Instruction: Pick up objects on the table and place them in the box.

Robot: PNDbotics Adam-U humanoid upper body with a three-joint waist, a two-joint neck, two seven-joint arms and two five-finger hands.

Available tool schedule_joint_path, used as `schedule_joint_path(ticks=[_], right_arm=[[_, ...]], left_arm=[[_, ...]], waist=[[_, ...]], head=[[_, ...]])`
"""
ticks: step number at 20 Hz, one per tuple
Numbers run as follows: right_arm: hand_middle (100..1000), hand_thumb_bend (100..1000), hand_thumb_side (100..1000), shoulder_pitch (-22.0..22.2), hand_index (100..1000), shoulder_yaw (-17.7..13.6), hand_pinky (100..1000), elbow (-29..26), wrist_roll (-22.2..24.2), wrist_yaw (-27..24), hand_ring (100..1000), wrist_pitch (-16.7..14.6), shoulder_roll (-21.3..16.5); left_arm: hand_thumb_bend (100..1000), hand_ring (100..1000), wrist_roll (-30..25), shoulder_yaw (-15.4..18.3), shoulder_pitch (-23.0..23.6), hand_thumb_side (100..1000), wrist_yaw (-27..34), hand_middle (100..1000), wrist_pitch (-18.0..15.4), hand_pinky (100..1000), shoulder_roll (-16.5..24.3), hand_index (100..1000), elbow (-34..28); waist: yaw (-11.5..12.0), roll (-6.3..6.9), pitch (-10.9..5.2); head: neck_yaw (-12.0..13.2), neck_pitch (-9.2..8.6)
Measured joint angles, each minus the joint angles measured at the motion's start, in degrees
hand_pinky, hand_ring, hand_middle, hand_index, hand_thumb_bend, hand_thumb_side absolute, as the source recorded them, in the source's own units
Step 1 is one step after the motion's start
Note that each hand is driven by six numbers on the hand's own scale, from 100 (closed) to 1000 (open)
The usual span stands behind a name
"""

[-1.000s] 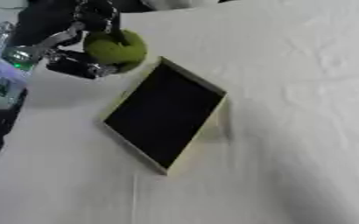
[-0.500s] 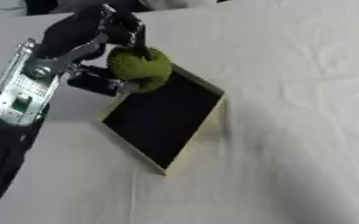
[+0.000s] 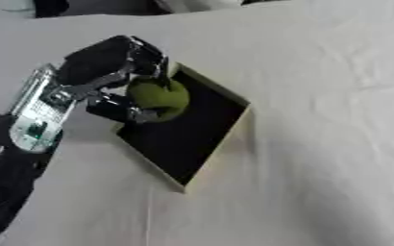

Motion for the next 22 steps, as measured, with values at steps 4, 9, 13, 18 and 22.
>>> schedule_joint_path(ticks=[4,9,13,18,22], right_arm=[[604,100,525,0.8,842,0.5,715,0.0,0.0,0.3,796,-1.8,-2.0],[604,100,523,1.6,841,0.9,716,0.0,-0.1,0.7,796,-3.0,-3.1],[603,100,523,2.2,841,1.0,715,0.0,-0.1,1.0,796,-3.4,-3.5],[602,100,523,2.7,842,1.0,715,0.0,0.0,1.4,798,-3.5,-3.6],[602,100,523,3.0,843,1.0,715,0.0,0.1,1.7,799,-3.5,-3.6]], left_arm=[[125,466,2.3,0.1,0.9,100,-1.6,431,-2.3,421,-0.3,587,2.7],[148,484,4.5,0.0,1.2,100,-5.6,448,-4.5,444,-1.5,614,4.9],[184,521,5.3,-0.7,1.2,100,-9.1,482,-5.1,493,-2.2,658,5.8],[233,647,5.3,-1.3,1.3,100,-13.7,605,-5.1,617,-2.4,757,6.4],[267,827,4.4,-1.8,1.4,278,-17.3,804,-4.3,767,-2.6,894,6.4]], waist=[[-0.2,-0.55,-0.16],[-0.2,-0.96,-0.2],[-0.3,-0.97,-0.24],[-0.3,-0.98,-0.28],[-0.3,-0.93,-0.28]], head=[[0.0,0.3],[0.0,0.33],[-0.1,0.33],[-0.3,0.33],[-0.6,0.33]])
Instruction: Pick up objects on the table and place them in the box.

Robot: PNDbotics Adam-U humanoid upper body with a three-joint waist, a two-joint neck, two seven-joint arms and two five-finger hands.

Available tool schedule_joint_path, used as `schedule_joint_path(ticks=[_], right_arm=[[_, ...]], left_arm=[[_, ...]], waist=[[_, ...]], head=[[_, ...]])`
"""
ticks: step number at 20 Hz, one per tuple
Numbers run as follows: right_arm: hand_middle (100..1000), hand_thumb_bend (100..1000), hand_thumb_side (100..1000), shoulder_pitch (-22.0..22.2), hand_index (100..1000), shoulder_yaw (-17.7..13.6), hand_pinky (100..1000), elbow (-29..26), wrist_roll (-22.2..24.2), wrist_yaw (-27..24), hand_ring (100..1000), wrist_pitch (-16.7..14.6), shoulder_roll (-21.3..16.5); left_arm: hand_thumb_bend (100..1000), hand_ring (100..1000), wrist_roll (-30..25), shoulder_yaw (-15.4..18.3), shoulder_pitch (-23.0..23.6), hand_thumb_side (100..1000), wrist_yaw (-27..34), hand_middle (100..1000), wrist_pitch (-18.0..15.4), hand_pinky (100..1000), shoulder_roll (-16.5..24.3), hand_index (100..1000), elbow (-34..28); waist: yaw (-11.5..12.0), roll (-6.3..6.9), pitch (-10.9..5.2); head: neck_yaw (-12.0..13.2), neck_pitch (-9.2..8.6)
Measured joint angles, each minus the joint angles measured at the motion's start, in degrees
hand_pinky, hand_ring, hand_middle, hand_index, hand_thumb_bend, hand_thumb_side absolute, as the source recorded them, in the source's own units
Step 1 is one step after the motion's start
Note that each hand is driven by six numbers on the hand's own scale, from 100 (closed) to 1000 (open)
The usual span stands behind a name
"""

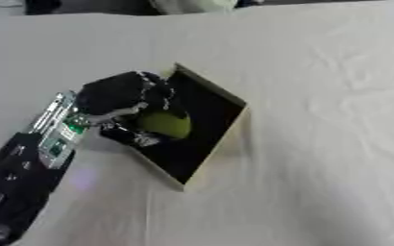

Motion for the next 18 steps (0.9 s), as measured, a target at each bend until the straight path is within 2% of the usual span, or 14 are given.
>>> schedule_joint_path(ticks=[1,2,4,6,10,15,18], right_arm=[[602,100,523,0.1,842,0.0,715,0.0,0.0,0.0,798,0.0,0.0],[602,100,523,0.2,842,0.0,715,0.0,0.0,0.0,798,0.0,-0.1],[602,100,523,0.2,842,0.0,715,0.0,0.0,0.1,797,0.0,-0.3],[602,100,523,0.5,841,0.0,716,0.0,0.0,0.2,796,-0.1,-0.6],[603,100,523,1.0,840,0.0,717,0.0,-0.3,0.6,795,-0.5,-1.4],[604,100,523,1.2,839,-0.2,717,0.0,-0.9,0.9,794,-1.0,-1.8],[604,100,523,1.1,839,-0.4,717,0.0,-1.2,1.0,794,-1.1,-1.8]], left_arm=[[297,852,-0.3,0.0,0.0,501,-0.9,830,0.3,793,0.0,922,0.0],[330,864,-0.6,0.1,0.0,606,-1.6,842,0.5,809,0.0,932,0.0],[379,876,-0.9,0.6,0.1,713,-2.8,853,0.9,822,0.0,940,-0.2],[411,881,-0.9,1.7,0.2,760,-3.6,856,0.9,826,0.0,941,-0.6],[393,876,-0.1,4.0,0.2,731,-4.4,849,0.1,817,0.0,934,-1.4],[281,851,2.1,6.1,0.3,573,-2.3,818,0.5,788,0.7,914,-3.9],[281,851,3.4,6.9,0.3,573,1.1,818,1.9,788,1.5,914,-6.5]], waist=[[0.0,0.01,-0.01],[0.0,0.02,-0.03],[0.1,0.04,-0.1],[0.2,0.05,-0.24],[0.4,0.05,-0.3],[0.5,0.1,-0.34],[0.6,0.19,-0.34]], head=[[0.0,0.01],[0.0,0.03],[-0.2,0.1],[-0.4,0.37],[-0.5,0.57],[-0.6,0.59],[-0.7,0.59]])
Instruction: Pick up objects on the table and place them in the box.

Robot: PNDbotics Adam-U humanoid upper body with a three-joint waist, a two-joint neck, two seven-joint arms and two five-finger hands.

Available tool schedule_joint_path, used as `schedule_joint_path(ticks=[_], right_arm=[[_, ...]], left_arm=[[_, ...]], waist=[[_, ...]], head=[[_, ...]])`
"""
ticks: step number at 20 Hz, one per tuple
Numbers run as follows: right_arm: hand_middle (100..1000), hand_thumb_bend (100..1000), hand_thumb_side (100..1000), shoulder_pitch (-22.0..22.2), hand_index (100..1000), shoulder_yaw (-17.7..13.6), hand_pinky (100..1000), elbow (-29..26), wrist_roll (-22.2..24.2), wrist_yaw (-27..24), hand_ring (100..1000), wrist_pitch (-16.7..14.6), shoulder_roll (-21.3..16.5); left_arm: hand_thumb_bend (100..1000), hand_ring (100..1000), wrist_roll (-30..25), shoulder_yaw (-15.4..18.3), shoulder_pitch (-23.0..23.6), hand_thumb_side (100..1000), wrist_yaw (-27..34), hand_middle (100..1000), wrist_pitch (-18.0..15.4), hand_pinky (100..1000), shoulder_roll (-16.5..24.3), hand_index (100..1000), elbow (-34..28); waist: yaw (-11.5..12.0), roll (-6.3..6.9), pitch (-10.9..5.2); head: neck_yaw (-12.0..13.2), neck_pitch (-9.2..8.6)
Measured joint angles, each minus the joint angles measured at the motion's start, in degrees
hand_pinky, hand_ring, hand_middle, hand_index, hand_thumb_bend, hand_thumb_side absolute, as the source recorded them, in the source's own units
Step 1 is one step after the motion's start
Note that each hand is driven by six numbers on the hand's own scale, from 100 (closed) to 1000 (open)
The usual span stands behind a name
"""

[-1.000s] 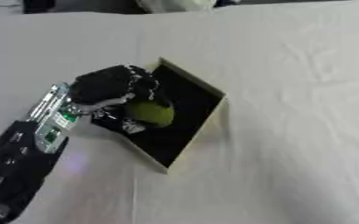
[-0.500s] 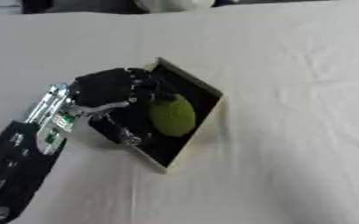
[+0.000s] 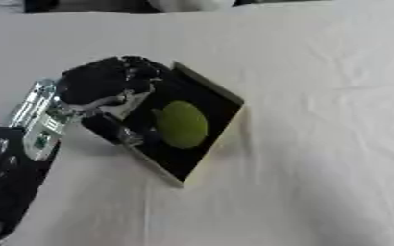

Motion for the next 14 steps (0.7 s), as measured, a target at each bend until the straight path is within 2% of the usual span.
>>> schedule_joint_path(ticks=[1,2,3,8,11,12,14], right_arm=[[604,100,523,0.0,839,0.0,717,0.0,-0.1,0.0,794,0.0,0.0],[604,100,523,0.0,839,0.0,717,0.0,-0.1,0.0,793,0.0,0.0],[605,100,525,-0.2,839,0.0,717,0.0,-0.3,0.0,792,0.0,0.0],[607,100,529,-2.4,838,-0.6,717,0.0,-1.3,-0.5,791,0.7,1.6],[607,100,530,-3.0,839,-0.9,716,0.0,-1.7,-0.8,792,0.8,2.3],[607,100,530,-3.0,840,-1.1,716,0.0,-1.8,-0.8,793,0.8,2.5],[606,100,531,-3.0,840,-1.4,715,0.0,-2.0,-0.8,793,1.0,3.0]], left_arm=[[281,851,0.0,0.1,0.0,573,1.0,818,0.4,788,0.1,914,-0.6],[100,804,-0.1,0.2,0.0,363,1.7,762,0.8,733,0.2,873,-1.1],[100,743,-0.1,0.4,0.0,209,2.4,684,1.3,692,0.2,820,-1.7],[100,701,2.5,5.2,4.2,265,6.4,630,4.7,664,1.6,778,-7.2],[100,686,5.0,9.4,8.3,396,9.1,610,7.3,648,4.0,777,-11.3],[100,687,5.9,10.8,9.7,465,9.9,601,8.2,641,4.7,782,-12.6],[100,681,7.7,13.8,12.6,519,11.8,592,10.0,631,5.8,775,-14.8]], waist=[[0.0,0.0,0.0],[0.0,0.0,0.0],[0.2,-0.02,0.0],[2.0,-0.39,0.0],[2.8,-0.5,0.08],[3.2,-0.62,0.2],[3.6,-1.01,0.45]], head=[[0.0,0.0],[-0.1,0.0],[-0.2,0.01],[-1.7,-0.05],[-2.5,-0.18],[-2.8,-0.36],[-3.5,-0.68]])
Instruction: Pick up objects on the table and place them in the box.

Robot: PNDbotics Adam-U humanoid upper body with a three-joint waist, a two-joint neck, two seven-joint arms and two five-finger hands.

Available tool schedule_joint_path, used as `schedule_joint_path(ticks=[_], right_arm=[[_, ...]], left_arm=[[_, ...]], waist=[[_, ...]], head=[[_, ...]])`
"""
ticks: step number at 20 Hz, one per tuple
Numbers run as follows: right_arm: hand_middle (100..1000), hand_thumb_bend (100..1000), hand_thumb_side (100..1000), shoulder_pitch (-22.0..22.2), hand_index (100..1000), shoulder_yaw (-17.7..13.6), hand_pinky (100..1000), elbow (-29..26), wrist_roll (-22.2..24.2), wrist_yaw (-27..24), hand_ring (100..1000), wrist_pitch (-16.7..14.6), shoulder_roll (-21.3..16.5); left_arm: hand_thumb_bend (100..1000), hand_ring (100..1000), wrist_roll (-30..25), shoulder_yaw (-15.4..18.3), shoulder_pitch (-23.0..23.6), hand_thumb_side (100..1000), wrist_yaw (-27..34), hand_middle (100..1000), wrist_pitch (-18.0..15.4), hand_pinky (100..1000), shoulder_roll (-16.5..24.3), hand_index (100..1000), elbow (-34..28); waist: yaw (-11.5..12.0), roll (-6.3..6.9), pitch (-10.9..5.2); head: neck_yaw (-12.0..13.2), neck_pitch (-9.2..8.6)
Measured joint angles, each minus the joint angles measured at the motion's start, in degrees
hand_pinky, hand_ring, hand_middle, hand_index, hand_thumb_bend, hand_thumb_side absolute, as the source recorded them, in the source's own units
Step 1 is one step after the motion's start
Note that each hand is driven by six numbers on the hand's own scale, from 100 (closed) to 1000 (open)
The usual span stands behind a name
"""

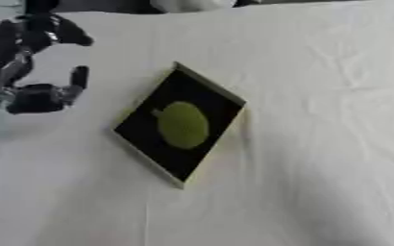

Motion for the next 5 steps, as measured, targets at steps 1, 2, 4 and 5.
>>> schedule_joint_path(ticks=[1,2,4,5], right_arm=[[606,100,531,0.0,840,-0.1,715,0.0,-0.1,0.0,793,0.1,0.3],[606,100,532,0.0,840,-0.2,715,0.0,-0.2,0.0,792,0.2,0.5],[607,100,533,-0.5,839,-0.4,716,0.0,-0.4,-0.1,791,0.2,0.7],[607,100,533,-0.7,839,-0.4,716,0.0,-0.5,-0.2,791,0.3,0.8]], left_arm=[[100,675,0.9,1.4,1.4,537,0.8,588,0.9,626,0.3,771,-1.0],[100,673,1.8,2.9,2.9,550,1.7,588,1.8,624,0.4,770,-2.2],[100,667,3.6,5.9,5.6,582,3.6,586,3.7,619,0.8,770,-4.9],[100,667,4.5,7.3,6.6,582,4.5,586,4.5,619,0.8,770,-6.2]], waist=[[0.0,-0.2,0.06],[0.0,-0.29,0.08],[0.0,-0.34,0.12],[0.0,-0.43,0.13]], head=[[-0.3,-0.14],[-0.5,-0.2],[-0.6,-0.24],[-0.6,-0.37]])
